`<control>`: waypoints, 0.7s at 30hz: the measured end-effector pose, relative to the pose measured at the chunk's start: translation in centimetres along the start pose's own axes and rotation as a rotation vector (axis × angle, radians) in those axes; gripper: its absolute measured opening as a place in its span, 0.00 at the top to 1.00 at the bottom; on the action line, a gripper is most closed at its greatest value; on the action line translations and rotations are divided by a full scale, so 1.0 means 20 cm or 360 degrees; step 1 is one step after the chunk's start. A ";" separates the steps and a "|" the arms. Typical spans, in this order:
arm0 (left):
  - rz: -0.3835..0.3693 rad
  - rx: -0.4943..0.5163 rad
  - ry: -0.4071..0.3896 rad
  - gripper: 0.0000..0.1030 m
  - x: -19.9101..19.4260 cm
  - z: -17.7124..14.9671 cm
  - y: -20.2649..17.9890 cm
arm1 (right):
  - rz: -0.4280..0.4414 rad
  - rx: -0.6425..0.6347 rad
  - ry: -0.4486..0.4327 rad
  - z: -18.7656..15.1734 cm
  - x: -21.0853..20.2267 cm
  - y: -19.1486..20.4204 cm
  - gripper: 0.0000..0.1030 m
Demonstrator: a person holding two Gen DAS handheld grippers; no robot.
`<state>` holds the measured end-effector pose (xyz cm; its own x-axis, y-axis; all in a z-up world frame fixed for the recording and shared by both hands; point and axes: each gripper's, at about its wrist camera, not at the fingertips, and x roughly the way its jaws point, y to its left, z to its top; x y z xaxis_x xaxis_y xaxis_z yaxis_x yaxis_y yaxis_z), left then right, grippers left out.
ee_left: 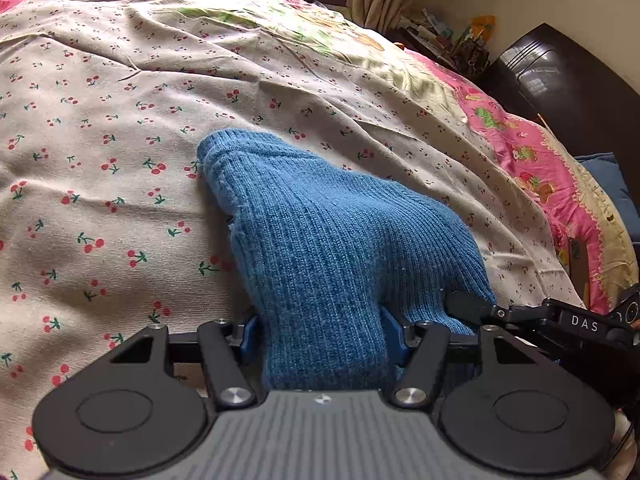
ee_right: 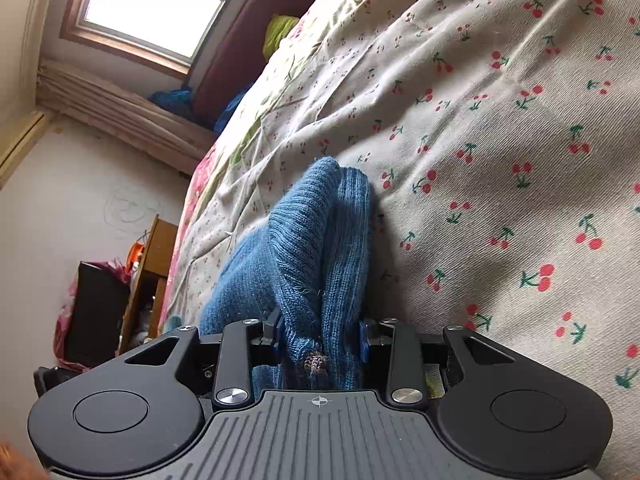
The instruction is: Fold small clothes
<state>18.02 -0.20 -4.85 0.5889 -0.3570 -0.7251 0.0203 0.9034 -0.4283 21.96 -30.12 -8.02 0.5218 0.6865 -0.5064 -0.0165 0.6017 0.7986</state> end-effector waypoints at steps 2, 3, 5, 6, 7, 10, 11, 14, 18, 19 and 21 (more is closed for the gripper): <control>0.0021 0.0056 -0.0028 0.31 -0.04 -0.01 -0.02 | -0.0061 -0.0065 -0.0033 -0.01 -0.03 0.00 0.68; 0.0056 0.0083 -0.0049 0.30 -0.06 -0.02 -0.03 | -0.0097 -0.0098 -0.0032 -0.02 -0.03 0.01 0.66; 0.0130 0.0134 -0.0084 0.29 -0.08 -0.04 -0.06 | -0.0115 -0.0129 -0.0026 -0.05 -0.03 0.02 0.62; 0.0148 0.0158 -0.0103 0.29 -0.10 -0.05 -0.06 | -0.0112 -0.0146 -0.0029 -0.05 -0.04 0.04 0.62; 0.0157 0.0175 -0.0115 0.29 -0.11 -0.07 -0.07 | -0.0111 -0.0164 -0.0035 -0.05 -0.04 0.05 0.62; 0.0144 0.0140 -0.0092 0.29 -0.11 -0.10 -0.06 | -0.0076 -0.0175 -0.0037 -0.07 -0.06 0.05 0.57; 0.0123 0.0121 -0.0078 0.29 -0.11 -0.11 -0.05 | -0.0063 -0.0174 -0.0019 -0.07 -0.06 0.04 0.52; 0.0082 0.0086 -0.0053 0.28 -0.10 -0.18 -0.06 | -0.0005 -0.0212 0.0056 -0.08 -0.05 0.05 0.45; 0.0082 0.0052 -0.0029 0.27 -0.07 -0.23 -0.05 | -0.0151 -0.0240 0.0059 -0.10 -0.02 0.05 0.60; 0.0092 0.0046 -0.0023 0.28 -0.07 -0.22 -0.04 | -0.0125 -0.0197 0.0071 -0.10 -0.03 0.04 0.71; 0.0139 0.0106 -0.0003 0.29 -0.07 -0.19 -0.05 | -0.0100 -0.0120 0.0059 -0.08 -0.06 0.02 0.77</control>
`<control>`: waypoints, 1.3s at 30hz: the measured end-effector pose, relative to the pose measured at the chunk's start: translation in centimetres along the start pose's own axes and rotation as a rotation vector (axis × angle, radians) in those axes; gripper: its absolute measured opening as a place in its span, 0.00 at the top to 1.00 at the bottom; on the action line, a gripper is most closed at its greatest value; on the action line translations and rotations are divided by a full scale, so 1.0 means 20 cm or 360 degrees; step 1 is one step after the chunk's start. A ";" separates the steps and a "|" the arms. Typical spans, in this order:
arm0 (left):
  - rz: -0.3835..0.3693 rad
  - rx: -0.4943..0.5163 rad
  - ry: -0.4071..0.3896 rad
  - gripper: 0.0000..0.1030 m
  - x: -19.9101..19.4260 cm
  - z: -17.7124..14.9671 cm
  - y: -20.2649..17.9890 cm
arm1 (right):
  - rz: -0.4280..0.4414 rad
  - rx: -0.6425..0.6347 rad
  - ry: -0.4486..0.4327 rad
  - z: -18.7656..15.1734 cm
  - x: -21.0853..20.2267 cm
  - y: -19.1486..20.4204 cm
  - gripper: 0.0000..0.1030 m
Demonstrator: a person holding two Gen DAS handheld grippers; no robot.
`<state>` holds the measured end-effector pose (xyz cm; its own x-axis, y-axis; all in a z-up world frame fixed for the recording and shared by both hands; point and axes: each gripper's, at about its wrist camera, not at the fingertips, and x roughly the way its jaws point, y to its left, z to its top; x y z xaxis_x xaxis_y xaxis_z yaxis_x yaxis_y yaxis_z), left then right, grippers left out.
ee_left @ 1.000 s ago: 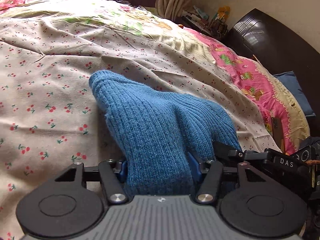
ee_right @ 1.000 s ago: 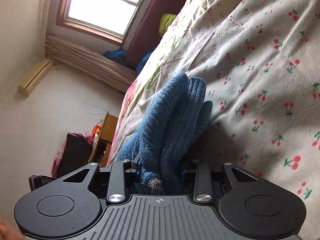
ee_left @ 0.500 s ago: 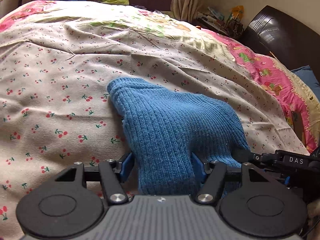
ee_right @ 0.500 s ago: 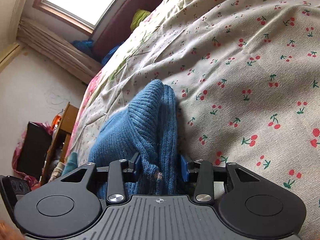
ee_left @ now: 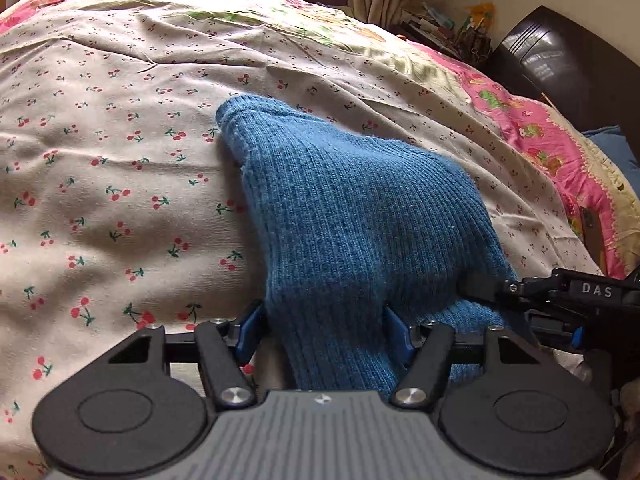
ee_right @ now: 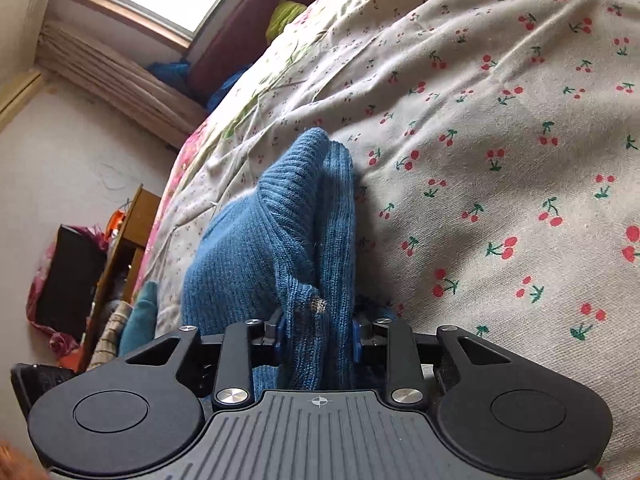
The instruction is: Fold small clothes
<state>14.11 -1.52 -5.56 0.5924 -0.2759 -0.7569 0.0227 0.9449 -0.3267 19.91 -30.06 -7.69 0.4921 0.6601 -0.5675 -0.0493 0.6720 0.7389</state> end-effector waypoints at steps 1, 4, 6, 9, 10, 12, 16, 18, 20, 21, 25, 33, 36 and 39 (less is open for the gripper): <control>0.0025 0.0051 0.0001 0.29 0.00 0.01 -0.01 | 0.0003 0.0014 -0.0009 0.00 -0.02 -0.01 0.80; 0.0050 0.0164 0.0010 0.28 0.00 0.02 -0.02 | -0.0039 -0.0008 -0.0033 -0.02 -0.04 -0.01 0.81; 0.0033 0.0125 0.0014 0.27 0.00 0.01 0.01 | -0.0042 -0.0020 -0.0024 -0.03 -0.03 -0.02 0.79; -0.0022 -0.0029 -0.0007 0.27 -0.02 -0.02 0.06 | -0.0039 -0.0057 -0.0021 -0.05 -0.04 0.01 0.73; -0.0041 -0.0066 -0.0022 0.27 -0.04 -0.04 0.07 | -0.0040 -0.0078 -0.0030 -0.06 -0.05 0.02 0.70; -0.0068 -0.0095 -0.0038 0.27 -0.07 -0.06 0.08 | -0.0054 -0.0125 -0.0027 -0.09 -0.07 0.05 0.69; -0.0128 -0.0111 -0.0036 0.27 -0.06 -0.09 0.07 | -0.0101 -0.0157 -0.0019 -0.12 -0.05 0.07 0.64; -0.0162 -0.0116 -0.0027 0.25 -0.05 -0.09 0.05 | -0.0066 -0.0085 -0.0008 -0.11 -0.01 0.07 0.55; -0.0173 -0.0110 -0.0031 0.24 -0.03 -0.09 0.04 | -0.0067 -0.0064 -0.0004 -0.10 0.02 0.08 0.50; -0.0167 -0.0103 -0.0032 0.24 -0.02 -0.08 0.03 | -0.0118 -0.0080 -0.0009 -0.11 0.04 0.10 0.51; -0.0136 -0.0072 -0.0002 0.35 -0.02 -0.04 0.04 | -0.0137 -0.0009 0.0034 -0.13 0.03 0.14 0.73; -0.0050 0.0053 0.0000 0.40 -0.06 -0.02 0.05 | -0.0181 0.0125 0.0091 -0.15 0.01 0.12 0.80; 0.0011 0.0149 -0.0044 0.39 -0.07 -0.06 -0.02 | -0.0212 0.0080 0.0087 -0.13 -0.01 0.13 0.79; 0.0055 0.0174 -0.0083 0.36 -0.12 -0.08 -0.05 | -0.0349 -0.0138 0.0025 -0.11 -0.08 0.22 0.74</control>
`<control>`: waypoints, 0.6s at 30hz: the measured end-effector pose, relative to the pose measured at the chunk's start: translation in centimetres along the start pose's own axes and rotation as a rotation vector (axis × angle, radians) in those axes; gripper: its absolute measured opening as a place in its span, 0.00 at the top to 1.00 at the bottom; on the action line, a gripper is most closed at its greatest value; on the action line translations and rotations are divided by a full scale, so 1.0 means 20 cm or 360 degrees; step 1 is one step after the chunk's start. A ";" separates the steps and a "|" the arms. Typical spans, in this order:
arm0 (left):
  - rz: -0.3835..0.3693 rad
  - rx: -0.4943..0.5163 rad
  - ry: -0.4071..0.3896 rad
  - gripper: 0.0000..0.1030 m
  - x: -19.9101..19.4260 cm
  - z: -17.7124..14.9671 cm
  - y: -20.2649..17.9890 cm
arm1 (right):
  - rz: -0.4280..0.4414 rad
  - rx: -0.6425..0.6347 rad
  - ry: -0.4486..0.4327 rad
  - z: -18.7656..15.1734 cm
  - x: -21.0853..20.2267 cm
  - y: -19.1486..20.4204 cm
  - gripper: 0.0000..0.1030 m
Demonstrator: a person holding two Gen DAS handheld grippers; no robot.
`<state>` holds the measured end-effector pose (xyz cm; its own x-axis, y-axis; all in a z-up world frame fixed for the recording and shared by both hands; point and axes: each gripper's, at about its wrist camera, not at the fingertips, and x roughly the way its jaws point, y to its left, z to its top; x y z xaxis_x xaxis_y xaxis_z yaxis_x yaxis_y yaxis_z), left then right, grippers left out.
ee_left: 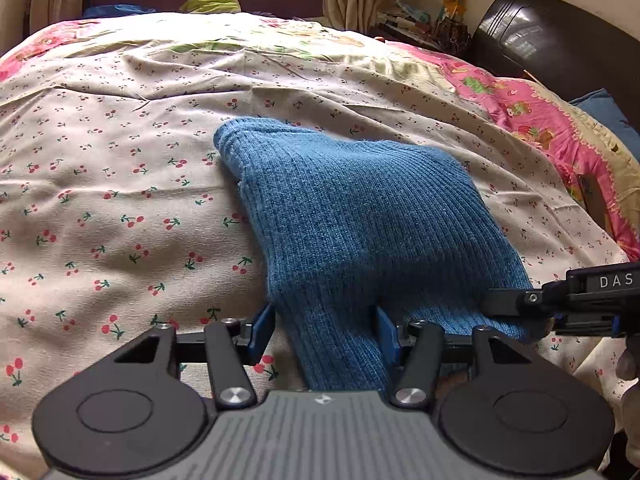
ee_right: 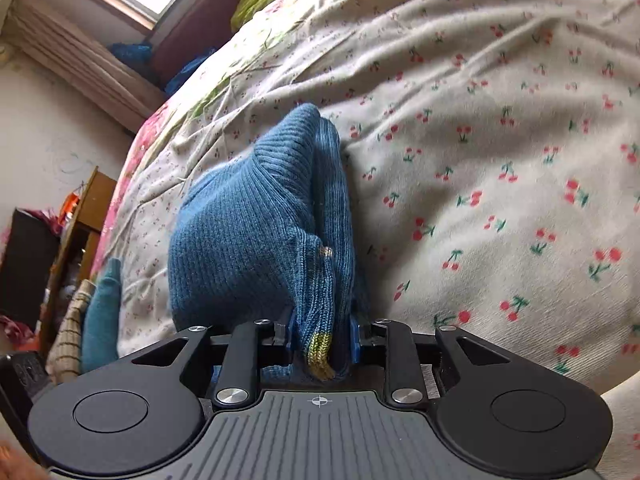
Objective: Fold small clothes
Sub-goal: 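Open both tools and pull them back from the folded sweater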
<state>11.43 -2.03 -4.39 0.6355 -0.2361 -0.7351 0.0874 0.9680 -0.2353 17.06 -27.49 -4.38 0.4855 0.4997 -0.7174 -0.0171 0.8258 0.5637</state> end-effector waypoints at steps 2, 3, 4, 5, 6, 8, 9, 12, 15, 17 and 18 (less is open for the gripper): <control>0.0033 -0.0011 -0.0027 0.31 -0.03 0.00 -0.01 | -0.0100 -0.0121 -0.0078 -0.01 -0.05 0.06 0.74; 0.0061 -0.0005 -0.0035 0.29 -0.04 0.00 -0.02 | -0.0151 -0.0172 -0.0122 -0.02 -0.08 0.08 0.74; 0.0084 0.0003 -0.0041 0.28 -0.05 0.00 -0.03 | -0.0194 -0.0226 -0.0159 -0.04 -0.10 0.11 0.74; 0.0109 0.0017 -0.0048 0.27 -0.06 -0.01 -0.04 | -0.0228 -0.0280 -0.0193 -0.06 -0.12 0.14 0.74; 0.0123 0.0031 -0.0063 0.27 -0.07 -0.01 -0.06 | -0.0258 -0.0331 -0.0228 -0.09 -0.14 0.16 0.74; 0.0134 0.0042 -0.0094 0.25 -0.09 -0.02 -0.08 | -0.0303 -0.0416 -0.0287 -0.15 -0.17 0.20 0.74; 0.0130 0.0040 -0.0105 0.21 -0.10 -0.03 -0.09 | -0.0311 -0.0445 -0.0310 -0.17 -0.18 0.22 0.74; 0.0145 0.0032 -0.0145 0.15 -0.12 -0.04 -0.10 | -0.0320 -0.0479 -0.0348 -0.24 -0.19 0.26 0.74; 0.0216 0.0058 -0.0160 0.10 -0.13 -0.05 -0.12 | -0.0327 -0.0480 -0.0373 -0.28 -0.20 0.28 0.74; 0.0259 0.0068 -0.0162 0.03 -0.14 -0.05 -0.13 | -0.0322 -0.0468 -0.0385 -0.30 -0.22 0.29 0.74; 0.0266 0.0064 -0.0169 0.03 -0.15 -0.05 -0.13 | -0.0320 -0.0460 -0.0397 -0.30 -0.23 0.29 0.74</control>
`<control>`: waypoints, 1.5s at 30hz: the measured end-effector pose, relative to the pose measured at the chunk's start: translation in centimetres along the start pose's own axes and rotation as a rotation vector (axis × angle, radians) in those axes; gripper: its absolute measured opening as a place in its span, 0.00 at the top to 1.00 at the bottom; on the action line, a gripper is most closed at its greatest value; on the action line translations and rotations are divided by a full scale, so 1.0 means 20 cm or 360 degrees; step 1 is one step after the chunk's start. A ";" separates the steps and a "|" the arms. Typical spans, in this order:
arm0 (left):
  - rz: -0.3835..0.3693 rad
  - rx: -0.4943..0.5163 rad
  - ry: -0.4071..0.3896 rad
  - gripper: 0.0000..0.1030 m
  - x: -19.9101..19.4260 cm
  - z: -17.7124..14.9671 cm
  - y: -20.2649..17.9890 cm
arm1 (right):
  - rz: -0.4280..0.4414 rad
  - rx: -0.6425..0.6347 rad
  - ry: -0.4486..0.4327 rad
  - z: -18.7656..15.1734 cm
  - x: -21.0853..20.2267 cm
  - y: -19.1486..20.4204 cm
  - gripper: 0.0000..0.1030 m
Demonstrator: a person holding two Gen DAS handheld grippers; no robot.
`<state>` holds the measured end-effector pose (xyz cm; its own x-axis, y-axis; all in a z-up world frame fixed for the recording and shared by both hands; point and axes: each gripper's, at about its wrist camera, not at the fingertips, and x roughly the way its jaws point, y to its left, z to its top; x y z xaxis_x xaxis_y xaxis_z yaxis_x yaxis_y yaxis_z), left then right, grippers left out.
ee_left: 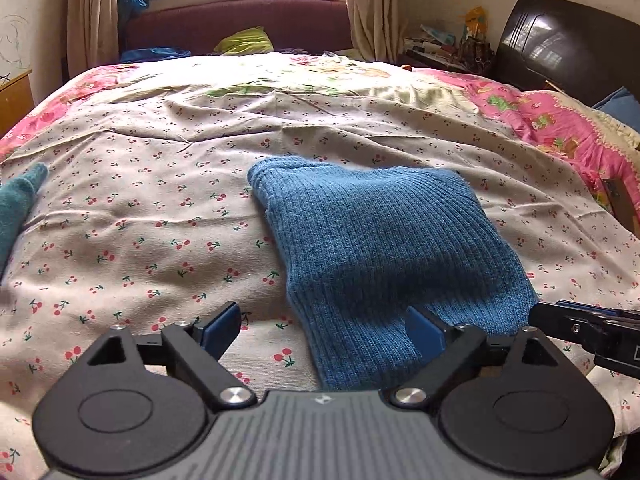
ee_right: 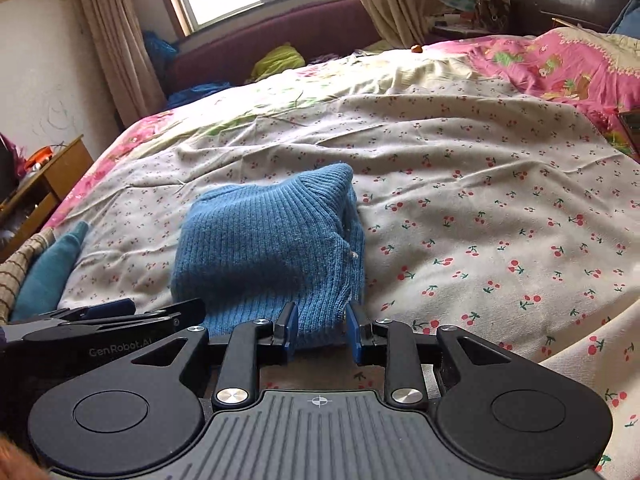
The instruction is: Fold small clothes
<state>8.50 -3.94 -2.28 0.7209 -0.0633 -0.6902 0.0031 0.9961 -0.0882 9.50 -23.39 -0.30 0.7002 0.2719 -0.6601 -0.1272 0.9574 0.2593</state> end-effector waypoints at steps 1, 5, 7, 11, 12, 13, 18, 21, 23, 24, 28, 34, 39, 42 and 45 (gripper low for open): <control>-0.0004 -0.0007 -0.0006 0.03 -0.01 0.00 0.00 | 0.0001 0.0000 -0.0010 0.00 -0.01 0.00 0.74; -0.0024 -0.0060 -0.0040 0.02 -0.05 0.00 0.02 | -0.0025 -0.0033 -0.0109 0.00 -0.09 0.04 0.74; -0.0027 -0.0073 -0.0067 0.02 -0.08 0.01 0.03 | -0.0028 -0.0045 -0.0160 0.01 -0.13 0.05 0.74; -0.0068 -0.0112 -0.0113 0.00 -0.14 0.02 0.03 | -0.0001 -0.0029 -0.0197 0.02 -0.18 0.06 0.73; -0.0075 -0.0115 -0.0128 0.00 -0.15 0.03 0.03 | 0.0009 -0.0028 -0.0205 0.02 -0.19 0.07 0.73; -0.0077 -0.0116 -0.0146 0.00 -0.17 0.03 0.02 | 0.0013 -0.0031 -0.0216 0.02 -0.20 0.07 0.73; -0.0050 -0.0088 -0.0182 0.00 -0.20 0.03 0.00 | 0.0036 -0.0064 -0.0228 0.00 -0.22 0.11 0.73; -0.0026 -0.0063 -0.0167 0.00 -0.20 0.03 -0.01 | 0.0043 -0.0061 -0.0205 -0.02 -0.21 0.12 0.73; -0.0022 -0.0073 -0.0159 0.00 -0.20 0.02 -0.01 | 0.0045 -0.0061 -0.0187 -0.04 -0.20 0.13 0.73; -0.0016 -0.0077 -0.0155 0.00 -0.20 0.01 -0.01 | 0.0046 -0.0061 -0.0178 -0.04 -0.20 0.13 0.73; -0.0001 -0.0094 -0.0125 0.00 -0.18 -0.01 0.01 | 0.0032 -0.0072 -0.0137 -0.07 -0.17 0.14 0.73; -0.0021 -0.0114 -0.0035 0.00 -0.16 -0.06 0.03 | 0.0015 -0.0047 -0.0077 -0.09 -0.13 0.13 0.73; -0.0047 -0.0144 0.0050 0.00 -0.12 -0.09 0.03 | -0.0039 -0.0063 -0.0006 -0.11 -0.08 0.14 0.65; -0.0030 -0.0128 0.0073 0.00 -0.11 -0.12 0.02 | -0.0082 -0.0081 0.0027 -0.12 -0.06 0.15 0.65; -0.0011 -0.0121 0.0085 0.00 -0.09 -0.13 0.02 | -0.0116 -0.0092 0.0045 -0.12 -0.05 0.16 0.65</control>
<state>5.36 -3.56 -2.84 0.6830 -0.0753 -0.7265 -0.0463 0.9882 -0.1459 6.68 -20.41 -0.53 0.6890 0.2034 -0.6956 -0.1176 0.9785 0.1696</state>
